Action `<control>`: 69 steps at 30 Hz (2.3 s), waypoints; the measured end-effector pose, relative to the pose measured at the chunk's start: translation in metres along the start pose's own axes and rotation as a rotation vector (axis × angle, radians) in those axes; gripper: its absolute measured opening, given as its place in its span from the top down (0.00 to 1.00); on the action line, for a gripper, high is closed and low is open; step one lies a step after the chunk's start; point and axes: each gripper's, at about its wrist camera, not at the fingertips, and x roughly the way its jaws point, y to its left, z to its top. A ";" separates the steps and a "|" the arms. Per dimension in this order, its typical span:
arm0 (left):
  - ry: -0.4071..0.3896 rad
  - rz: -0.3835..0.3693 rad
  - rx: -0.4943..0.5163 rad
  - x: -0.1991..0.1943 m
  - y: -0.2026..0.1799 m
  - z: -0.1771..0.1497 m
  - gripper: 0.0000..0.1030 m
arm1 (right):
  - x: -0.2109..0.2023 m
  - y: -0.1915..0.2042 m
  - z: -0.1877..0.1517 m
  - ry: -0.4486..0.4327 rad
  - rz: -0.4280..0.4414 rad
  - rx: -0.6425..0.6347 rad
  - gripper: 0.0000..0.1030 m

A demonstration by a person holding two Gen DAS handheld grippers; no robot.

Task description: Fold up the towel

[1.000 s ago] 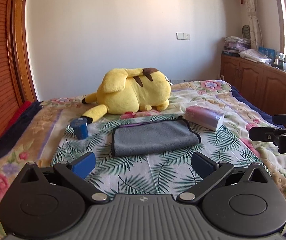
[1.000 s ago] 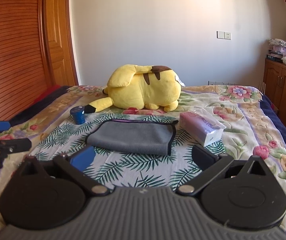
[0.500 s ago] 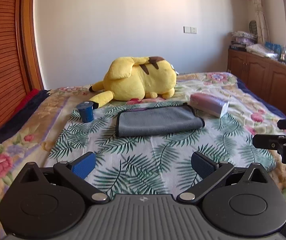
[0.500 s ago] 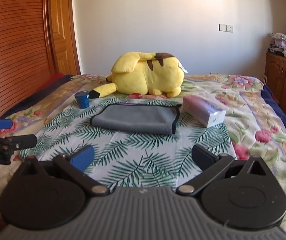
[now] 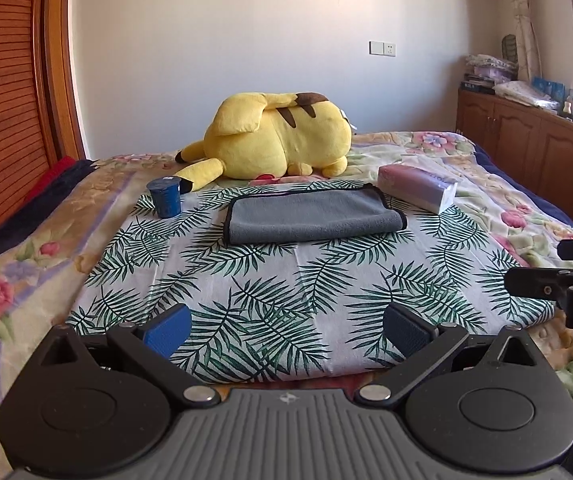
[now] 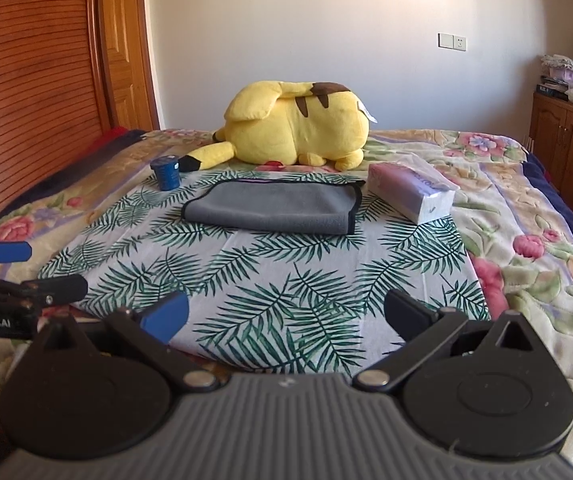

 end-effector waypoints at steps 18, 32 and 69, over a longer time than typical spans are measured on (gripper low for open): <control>-0.109 0.027 0.001 -0.016 0.004 0.004 0.16 | -0.006 -0.008 -0.004 -0.086 -0.059 0.026 0.00; -0.176 0.045 -0.028 -0.028 0.013 0.008 0.16 | -0.013 -0.009 -0.004 -0.139 -0.087 0.027 0.00; -0.189 0.062 -0.019 -0.030 0.017 0.007 0.16 | -0.019 -0.010 -0.003 -0.194 -0.124 0.011 0.00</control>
